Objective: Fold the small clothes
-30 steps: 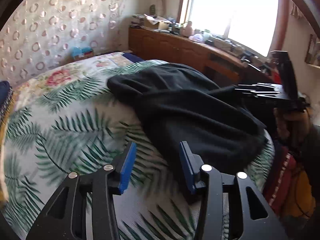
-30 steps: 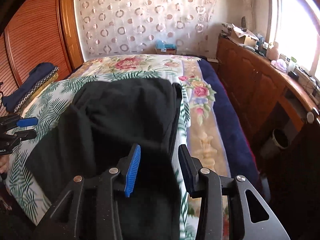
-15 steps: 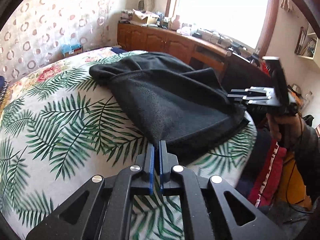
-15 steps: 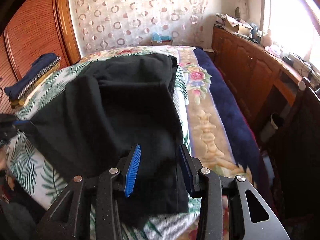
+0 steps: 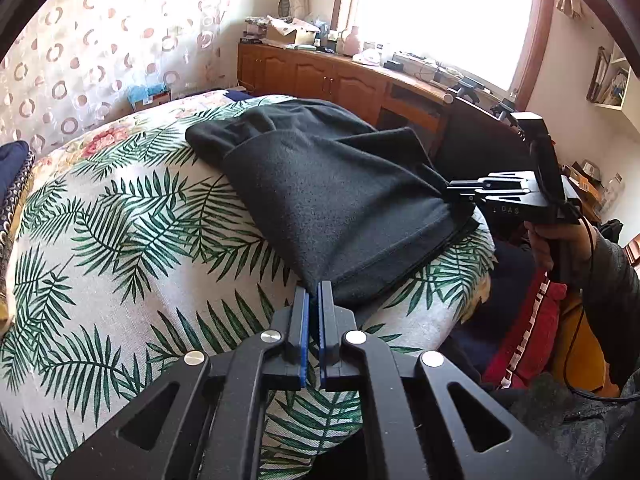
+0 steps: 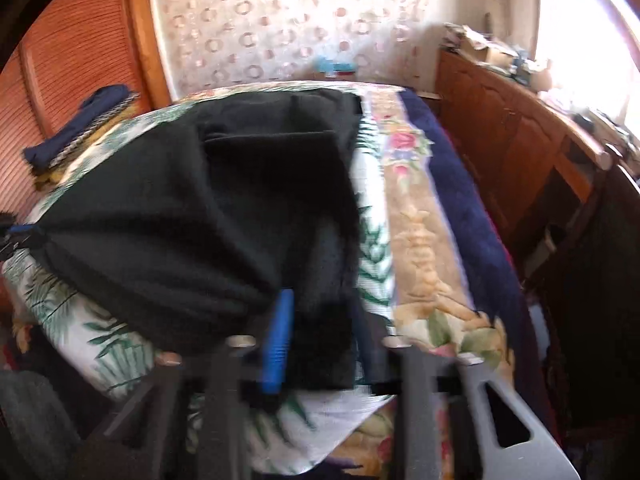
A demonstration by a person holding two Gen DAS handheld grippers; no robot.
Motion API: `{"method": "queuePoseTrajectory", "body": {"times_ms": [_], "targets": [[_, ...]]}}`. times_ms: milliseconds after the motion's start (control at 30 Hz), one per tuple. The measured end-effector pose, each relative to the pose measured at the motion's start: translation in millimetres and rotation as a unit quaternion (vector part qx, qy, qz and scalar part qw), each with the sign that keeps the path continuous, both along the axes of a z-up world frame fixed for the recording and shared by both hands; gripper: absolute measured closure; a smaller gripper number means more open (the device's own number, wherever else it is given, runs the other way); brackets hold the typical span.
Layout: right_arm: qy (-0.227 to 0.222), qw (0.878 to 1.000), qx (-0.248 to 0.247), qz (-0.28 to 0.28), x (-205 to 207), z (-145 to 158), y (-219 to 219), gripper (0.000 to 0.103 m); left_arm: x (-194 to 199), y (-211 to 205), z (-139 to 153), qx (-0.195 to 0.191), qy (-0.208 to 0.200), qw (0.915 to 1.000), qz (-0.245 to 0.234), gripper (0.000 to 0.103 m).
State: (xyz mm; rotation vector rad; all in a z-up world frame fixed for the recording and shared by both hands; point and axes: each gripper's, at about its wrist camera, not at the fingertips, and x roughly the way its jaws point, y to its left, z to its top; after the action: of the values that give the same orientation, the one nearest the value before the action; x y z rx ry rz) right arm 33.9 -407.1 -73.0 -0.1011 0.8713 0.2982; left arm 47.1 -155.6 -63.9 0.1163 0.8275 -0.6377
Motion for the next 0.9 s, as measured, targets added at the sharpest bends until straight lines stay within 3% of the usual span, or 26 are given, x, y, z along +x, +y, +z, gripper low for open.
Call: {"method": "queuePoseTrajectory", "body": {"times_ms": [300, 567, 633, 667, 700, 767, 900], "targets": [[-0.026, 0.999, 0.004, 0.023, -14, 44, 3, 0.095, -12, 3, 26, -0.010, -0.009, 0.9999, -0.007, 0.099], [-0.026, 0.999, -0.004, 0.038, -22, 73, -6, 0.098, -9, -3, 22, 0.009, 0.014, 0.9998, -0.011, 0.097], [-0.021, 0.999, -0.004, 0.038, -17, 69, -4, 0.098, -5, -2, 24, 0.013, 0.009, 0.9999, -0.006, 0.091], [-0.021, 0.999, -0.007, 0.035, -17, 68, -3, 0.097, -3, -1, 26, 0.013, 0.002, 0.9999, -0.002, 0.081], [-0.021, 0.999, -0.006, 0.033, -18, 67, -2, 0.093, -3, 1, 28, 0.011, -0.003, 0.9999, 0.003, 0.071], [-0.023, 0.999, -0.004, 0.030, -17, 66, 0, 0.082, 1, 5, 32, 0.008, -0.010, 0.9999, 0.011, 0.061], [-0.033, 0.999, -0.002, 0.031, -17, 68, 4, 0.081, 6, 11, 36, 0.012, -0.024, 0.9994, 0.024, 0.060]]}}
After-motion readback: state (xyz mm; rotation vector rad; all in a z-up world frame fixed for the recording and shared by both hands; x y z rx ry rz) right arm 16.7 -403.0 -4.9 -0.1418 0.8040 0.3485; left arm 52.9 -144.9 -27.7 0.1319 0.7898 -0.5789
